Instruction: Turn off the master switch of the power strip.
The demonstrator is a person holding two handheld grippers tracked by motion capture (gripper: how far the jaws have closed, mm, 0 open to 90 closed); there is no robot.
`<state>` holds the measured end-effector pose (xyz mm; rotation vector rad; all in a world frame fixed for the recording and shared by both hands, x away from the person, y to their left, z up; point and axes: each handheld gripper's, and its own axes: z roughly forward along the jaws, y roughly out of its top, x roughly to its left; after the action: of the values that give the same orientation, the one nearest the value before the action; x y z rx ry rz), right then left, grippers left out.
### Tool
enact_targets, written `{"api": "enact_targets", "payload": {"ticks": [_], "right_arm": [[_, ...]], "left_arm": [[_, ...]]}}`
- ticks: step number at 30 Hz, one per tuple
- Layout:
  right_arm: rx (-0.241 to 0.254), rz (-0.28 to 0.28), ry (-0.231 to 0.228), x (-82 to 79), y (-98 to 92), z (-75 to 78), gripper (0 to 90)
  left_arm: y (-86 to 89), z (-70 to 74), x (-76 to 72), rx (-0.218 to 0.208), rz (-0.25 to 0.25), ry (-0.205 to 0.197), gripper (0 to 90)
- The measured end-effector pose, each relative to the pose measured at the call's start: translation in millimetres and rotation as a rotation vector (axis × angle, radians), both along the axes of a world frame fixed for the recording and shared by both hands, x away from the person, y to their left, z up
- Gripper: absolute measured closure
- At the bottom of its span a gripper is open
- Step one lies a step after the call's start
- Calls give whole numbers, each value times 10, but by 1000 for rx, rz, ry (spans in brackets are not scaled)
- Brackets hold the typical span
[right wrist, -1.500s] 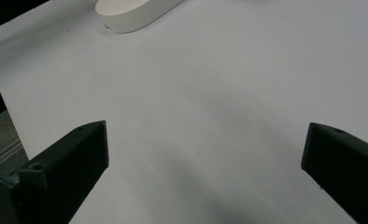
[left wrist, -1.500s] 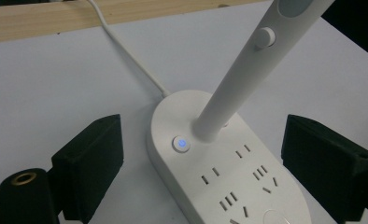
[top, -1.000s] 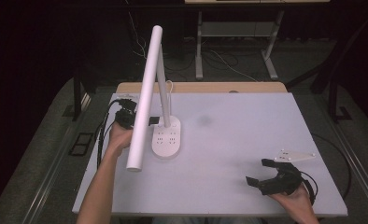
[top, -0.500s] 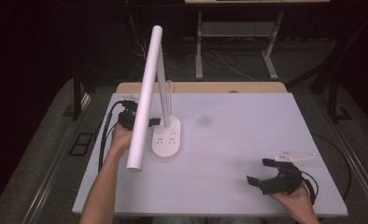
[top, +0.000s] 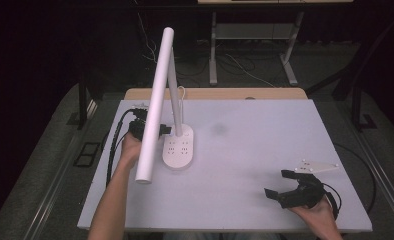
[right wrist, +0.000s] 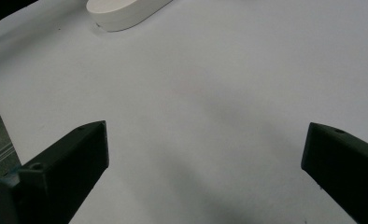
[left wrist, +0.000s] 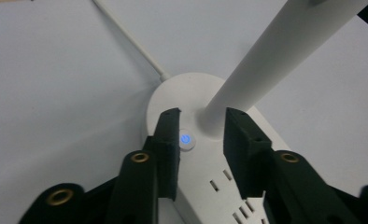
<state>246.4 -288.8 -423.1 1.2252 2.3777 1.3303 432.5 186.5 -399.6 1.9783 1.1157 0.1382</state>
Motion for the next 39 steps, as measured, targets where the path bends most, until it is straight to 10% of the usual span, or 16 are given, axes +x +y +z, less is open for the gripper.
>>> {"api": "enact_targets", "payload": {"ticks": [10,39], "right_arm": [[-1,2,0,0,0,-1,1],[-2,7,4,-4,6,-2,1]], "left_arm": [[-44,-60,40,-13,27,13,899],[-174,-203,83,23,65,41,900]]}}
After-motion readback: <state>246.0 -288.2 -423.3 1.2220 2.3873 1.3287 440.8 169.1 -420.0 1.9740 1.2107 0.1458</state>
